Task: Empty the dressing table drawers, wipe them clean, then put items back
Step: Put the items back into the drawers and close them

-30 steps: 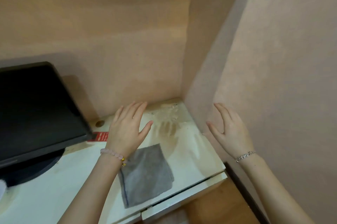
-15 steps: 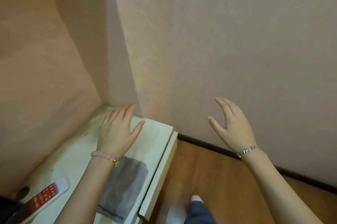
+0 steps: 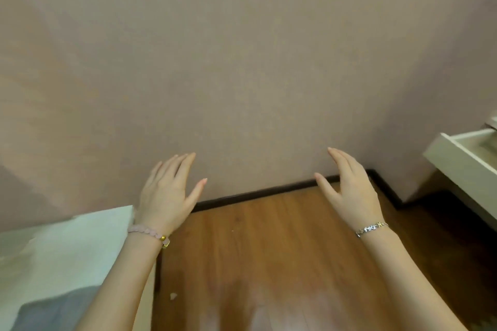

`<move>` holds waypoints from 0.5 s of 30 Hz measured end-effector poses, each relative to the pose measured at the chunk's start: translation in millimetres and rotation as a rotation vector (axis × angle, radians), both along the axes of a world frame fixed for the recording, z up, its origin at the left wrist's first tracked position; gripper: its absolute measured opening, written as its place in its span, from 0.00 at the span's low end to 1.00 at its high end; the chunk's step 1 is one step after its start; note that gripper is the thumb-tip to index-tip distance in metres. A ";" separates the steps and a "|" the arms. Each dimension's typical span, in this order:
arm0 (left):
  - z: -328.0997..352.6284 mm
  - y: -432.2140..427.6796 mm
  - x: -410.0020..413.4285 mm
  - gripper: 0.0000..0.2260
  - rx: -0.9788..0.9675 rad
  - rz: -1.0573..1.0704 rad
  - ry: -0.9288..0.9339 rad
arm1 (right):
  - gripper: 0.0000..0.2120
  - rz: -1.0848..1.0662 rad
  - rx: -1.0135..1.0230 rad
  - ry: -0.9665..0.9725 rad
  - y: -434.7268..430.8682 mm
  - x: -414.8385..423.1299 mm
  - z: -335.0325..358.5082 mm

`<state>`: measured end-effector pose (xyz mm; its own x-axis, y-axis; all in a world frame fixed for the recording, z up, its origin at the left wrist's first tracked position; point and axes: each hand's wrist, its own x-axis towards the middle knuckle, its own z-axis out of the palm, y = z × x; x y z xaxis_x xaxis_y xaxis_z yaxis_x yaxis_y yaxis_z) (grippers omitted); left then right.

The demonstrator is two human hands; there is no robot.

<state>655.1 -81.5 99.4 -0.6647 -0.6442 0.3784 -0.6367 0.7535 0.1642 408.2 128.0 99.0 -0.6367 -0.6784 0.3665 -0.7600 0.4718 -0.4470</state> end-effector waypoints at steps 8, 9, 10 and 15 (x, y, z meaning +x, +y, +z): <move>-8.2 55.2 -126.9 0.27 0.012 -0.265 -0.022 | 0.28 -0.264 0.094 -0.068 106.0 -52.5 -6.5; -9.3 61.3 -139.5 0.27 0.010 -0.294 -0.022 | 0.28 -0.299 0.108 -0.069 116.0 -57.0 -7.4; -9.7 66.9 -152.1 0.27 0.007 -0.325 -0.026 | 0.28 -0.334 0.116 -0.068 125.1 -61.8 -8.2; -12.2 78.4 -220.3 0.27 -0.002 -0.474 -0.032 | 0.28 -0.494 0.109 -0.098 157.9 -95.4 -10.9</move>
<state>434.8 -3.1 87.2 -0.8968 -0.2659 0.3536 -0.2269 0.9626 0.1483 312.8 285.9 88.1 -0.9187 -0.3190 0.2330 -0.3917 0.8116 -0.4335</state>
